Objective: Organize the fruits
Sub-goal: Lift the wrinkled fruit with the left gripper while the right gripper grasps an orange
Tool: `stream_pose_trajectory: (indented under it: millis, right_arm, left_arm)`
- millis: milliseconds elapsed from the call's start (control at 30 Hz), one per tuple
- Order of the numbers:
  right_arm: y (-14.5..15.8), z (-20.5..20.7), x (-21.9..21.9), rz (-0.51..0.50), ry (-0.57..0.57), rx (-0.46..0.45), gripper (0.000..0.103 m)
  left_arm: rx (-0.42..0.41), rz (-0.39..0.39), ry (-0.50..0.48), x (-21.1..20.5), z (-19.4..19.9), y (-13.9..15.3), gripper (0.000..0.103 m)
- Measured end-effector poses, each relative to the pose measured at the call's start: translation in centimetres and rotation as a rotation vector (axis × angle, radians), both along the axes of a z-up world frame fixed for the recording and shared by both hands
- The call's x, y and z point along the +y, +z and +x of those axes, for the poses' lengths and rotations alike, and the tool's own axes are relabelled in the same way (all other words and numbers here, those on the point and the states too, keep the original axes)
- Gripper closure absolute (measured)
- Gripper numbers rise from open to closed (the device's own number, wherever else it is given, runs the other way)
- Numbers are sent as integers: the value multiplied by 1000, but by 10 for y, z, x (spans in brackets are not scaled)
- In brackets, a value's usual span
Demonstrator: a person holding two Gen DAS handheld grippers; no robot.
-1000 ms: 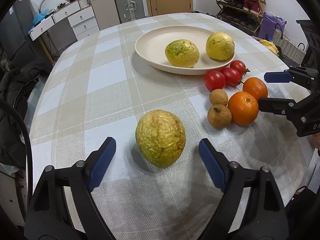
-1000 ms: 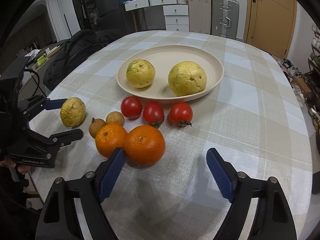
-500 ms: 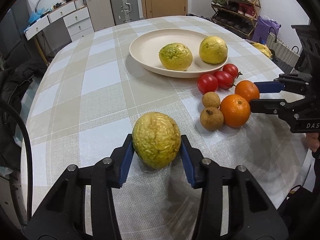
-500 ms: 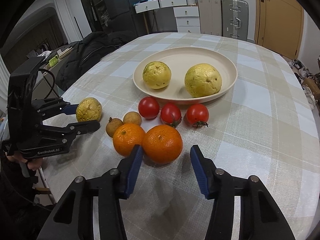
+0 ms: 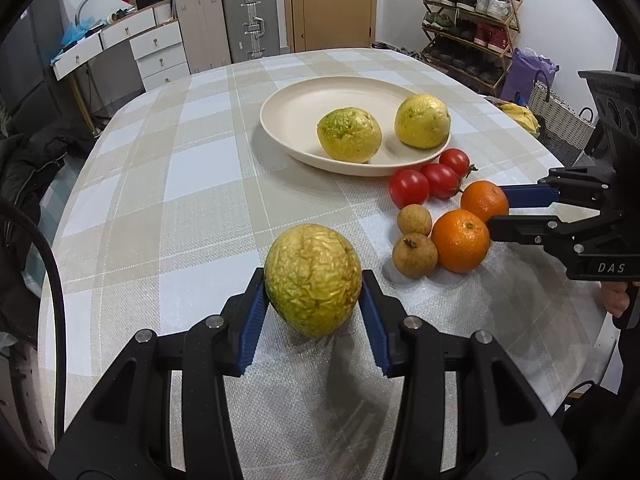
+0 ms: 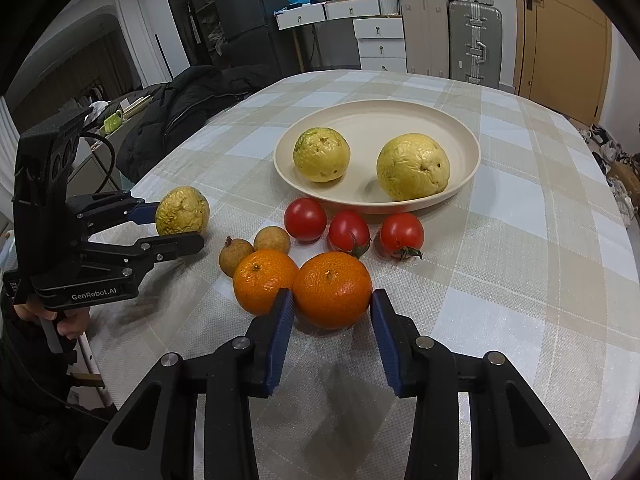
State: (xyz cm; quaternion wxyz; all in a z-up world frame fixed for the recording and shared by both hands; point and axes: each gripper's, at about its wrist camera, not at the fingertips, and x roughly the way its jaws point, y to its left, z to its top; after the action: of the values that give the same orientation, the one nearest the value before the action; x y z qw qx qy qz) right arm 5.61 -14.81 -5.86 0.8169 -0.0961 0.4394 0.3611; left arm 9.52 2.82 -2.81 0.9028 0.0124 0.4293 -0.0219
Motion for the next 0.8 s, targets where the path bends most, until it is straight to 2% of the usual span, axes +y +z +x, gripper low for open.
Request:
stream_pose_trajectory:
  millis: [500, 800]
  right_arm:
    - [8, 0, -7, 25, 1, -31, 63]
    - [23, -5, -12, 80, -3, -69, 63]
  left_arm:
    - [-56, -32, 20, 4, -5, 10, 61]
    - [-97, -51, 33, 4, -7, 17, 61]
